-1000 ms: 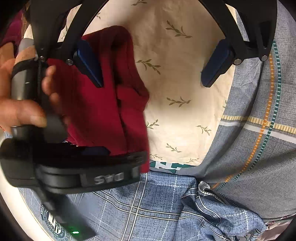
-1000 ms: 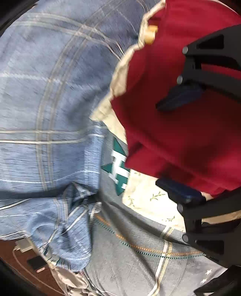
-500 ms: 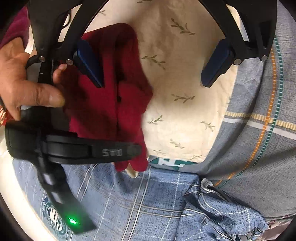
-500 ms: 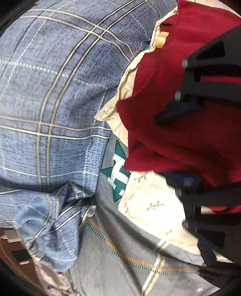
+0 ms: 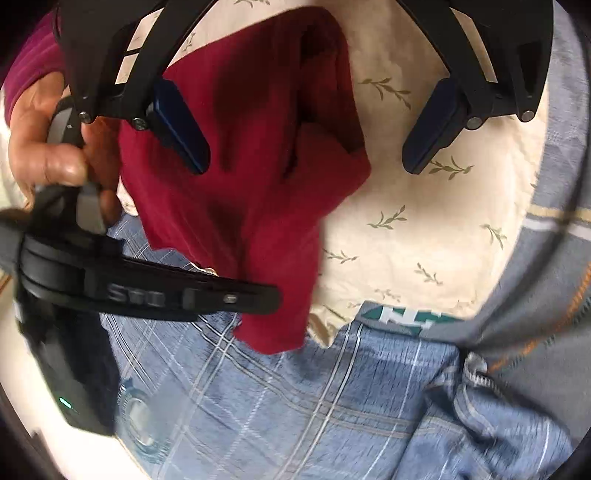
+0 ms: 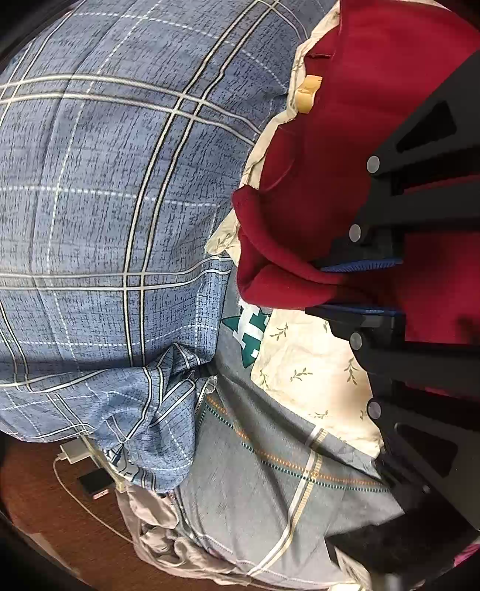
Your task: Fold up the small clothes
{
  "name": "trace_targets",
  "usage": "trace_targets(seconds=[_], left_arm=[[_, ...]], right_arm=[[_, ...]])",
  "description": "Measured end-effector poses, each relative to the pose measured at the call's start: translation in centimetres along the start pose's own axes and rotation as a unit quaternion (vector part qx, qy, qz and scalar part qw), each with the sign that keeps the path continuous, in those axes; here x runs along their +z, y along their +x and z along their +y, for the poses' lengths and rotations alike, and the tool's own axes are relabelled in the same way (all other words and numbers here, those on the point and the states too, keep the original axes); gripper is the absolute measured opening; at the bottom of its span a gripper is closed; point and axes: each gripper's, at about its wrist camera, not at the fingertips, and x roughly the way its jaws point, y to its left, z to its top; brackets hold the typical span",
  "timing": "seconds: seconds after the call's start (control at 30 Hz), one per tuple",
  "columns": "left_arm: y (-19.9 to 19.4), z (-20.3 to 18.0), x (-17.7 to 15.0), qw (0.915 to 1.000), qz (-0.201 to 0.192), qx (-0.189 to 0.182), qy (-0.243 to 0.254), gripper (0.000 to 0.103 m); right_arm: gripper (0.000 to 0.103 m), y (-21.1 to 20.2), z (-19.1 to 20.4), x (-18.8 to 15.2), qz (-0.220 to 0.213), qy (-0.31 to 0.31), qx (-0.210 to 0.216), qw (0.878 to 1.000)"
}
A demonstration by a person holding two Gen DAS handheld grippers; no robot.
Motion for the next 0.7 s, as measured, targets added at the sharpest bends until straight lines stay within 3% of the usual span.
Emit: trace_targets(seconds=[0.03,0.07,0.13,0.2,0.27,0.3,0.37,0.4,0.63,0.7], left_arm=[[-0.1,0.1,0.2,1.0,-0.004,-0.003,-0.002,0.089],[-0.1,0.1,0.2,1.0,-0.004,-0.006,0.001,0.07],[0.1,-0.1,0.2,0.9999,0.007,-0.009,0.01,0.049],[0.0,-0.4,0.0,0.9998,0.007,-0.008,0.02,0.046],[-0.2,-0.9,-0.1,0.9995,0.002,-0.004,0.032,0.032],[-0.5,-1.1,-0.2,0.9993,-0.001,-0.002,0.039,0.03],[-0.9,-1.5,-0.2,0.9988,-0.009,0.002,0.049,0.027],[-1.0,-1.5,-0.1,0.9987,-0.01,0.003,0.051,0.026],[-1.2,-1.7,-0.2,0.9981,-0.01,0.011,0.059,0.026],[-1.3,-1.7,-0.4,0.9978,-0.009,0.02,0.063,0.026]], right_arm=[[0.015,0.1,0.0,0.0,0.002,0.002,0.004,1.0],[0.015,0.1,0.0,0.0,0.002,0.002,0.004,1.0],[0.015,0.2,-0.1,0.0,0.006,0.006,0.01,1.0],[0.015,0.5,-0.1,0.2,0.011,0.011,0.018,1.0],[0.026,1.5,0.1,0.6,0.017,0.014,0.022,1.0],[0.031,1.8,-0.1,0.8,0.022,0.023,0.019,0.999],[0.071,2.3,-0.4,1.0,0.03,0.045,0.025,0.998],[0.076,2.6,-0.7,1.2,0.039,0.06,0.029,0.997],[0.074,5.4,1.0,1.9,0.072,0.047,0.012,0.996],[0.048,6.1,1.7,1.6,0.067,0.019,-0.022,0.997]])
